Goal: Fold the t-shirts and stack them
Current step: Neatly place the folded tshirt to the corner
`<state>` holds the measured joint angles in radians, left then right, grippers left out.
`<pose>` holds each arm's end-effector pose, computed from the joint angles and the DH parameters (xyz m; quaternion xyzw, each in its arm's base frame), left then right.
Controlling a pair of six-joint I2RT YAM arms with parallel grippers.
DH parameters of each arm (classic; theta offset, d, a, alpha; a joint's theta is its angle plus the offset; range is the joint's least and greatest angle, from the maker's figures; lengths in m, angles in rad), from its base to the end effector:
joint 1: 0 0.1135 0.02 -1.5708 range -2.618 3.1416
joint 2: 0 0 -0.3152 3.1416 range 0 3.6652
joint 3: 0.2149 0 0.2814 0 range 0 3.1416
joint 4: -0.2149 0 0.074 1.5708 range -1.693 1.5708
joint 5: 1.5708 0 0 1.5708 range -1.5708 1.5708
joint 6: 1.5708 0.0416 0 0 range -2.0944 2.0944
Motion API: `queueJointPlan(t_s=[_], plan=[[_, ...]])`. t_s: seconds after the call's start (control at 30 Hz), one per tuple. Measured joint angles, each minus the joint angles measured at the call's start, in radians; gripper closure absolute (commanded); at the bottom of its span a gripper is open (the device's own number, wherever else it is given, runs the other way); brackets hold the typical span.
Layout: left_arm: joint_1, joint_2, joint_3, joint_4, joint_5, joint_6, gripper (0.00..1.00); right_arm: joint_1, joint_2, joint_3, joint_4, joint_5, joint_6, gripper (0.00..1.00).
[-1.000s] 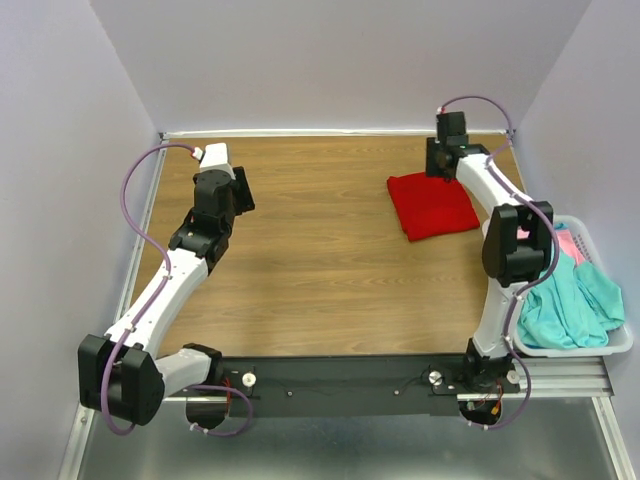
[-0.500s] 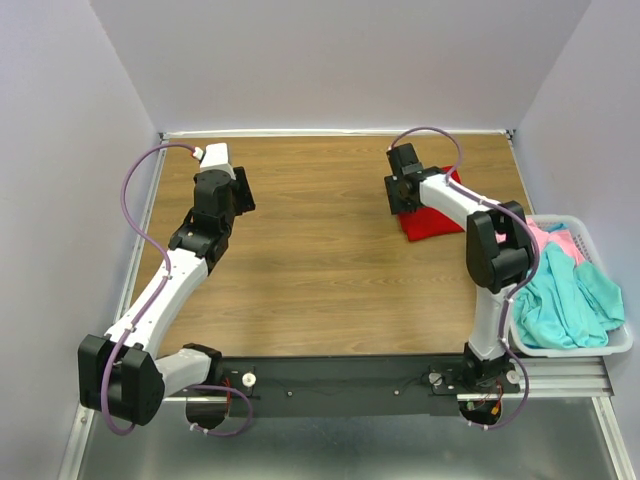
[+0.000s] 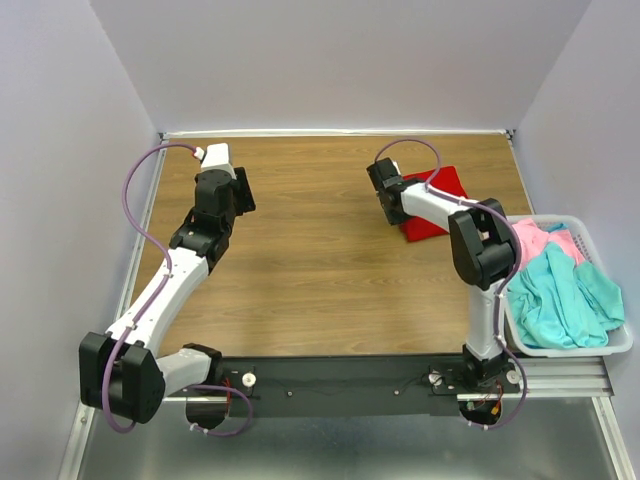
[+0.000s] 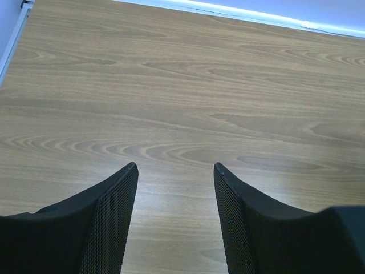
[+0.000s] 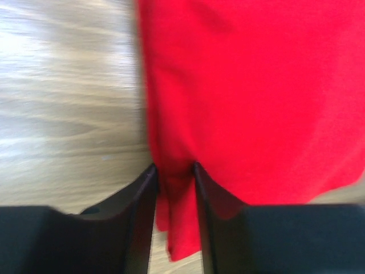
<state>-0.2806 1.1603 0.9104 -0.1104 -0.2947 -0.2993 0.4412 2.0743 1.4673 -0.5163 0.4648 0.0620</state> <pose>0.2743 -0.0665 0.3525 -0.0911 0.8126 -0.0452 0.5738 0.4422 0.1882 0.1818 -0.1286 0.9415 -0.1638 0.2650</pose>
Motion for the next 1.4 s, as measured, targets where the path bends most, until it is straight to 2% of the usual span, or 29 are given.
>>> queueJointPlan(t_s=[0.1,0.17,0.37,0.77,1.17,1.4], plan=[[0.000,0.003,0.000,0.000,0.000,0.000,0.37,0.000,0.026,0.001,0.003,0.110,-0.037,0.93],[0.000,0.004,0.000,0.000,0.000,0.000,0.37,0.000,0.049,0.006,0.006,0.181,-0.076,0.99],[0.000,0.013,0.000,0.000,0.000,0.000,0.37,-0.055,0.122,0.075,0.008,0.284,-0.190,0.99],[0.000,0.052,0.000,0.000,-0.001,0.000,0.37,-0.253,0.309,0.334,0.051,0.337,-0.353,0.99],[0.000,0.113,0.000,0.000,0.000,0.000,0.37,-0.293,0.412,0.476,0.065,0.408,-0.389,0.98],[0.000,0.118,0.000,0.000,0.000,0.000,0.37,-0.299,0.435,0.498,0.074,0.439,-0.393,0.98]])
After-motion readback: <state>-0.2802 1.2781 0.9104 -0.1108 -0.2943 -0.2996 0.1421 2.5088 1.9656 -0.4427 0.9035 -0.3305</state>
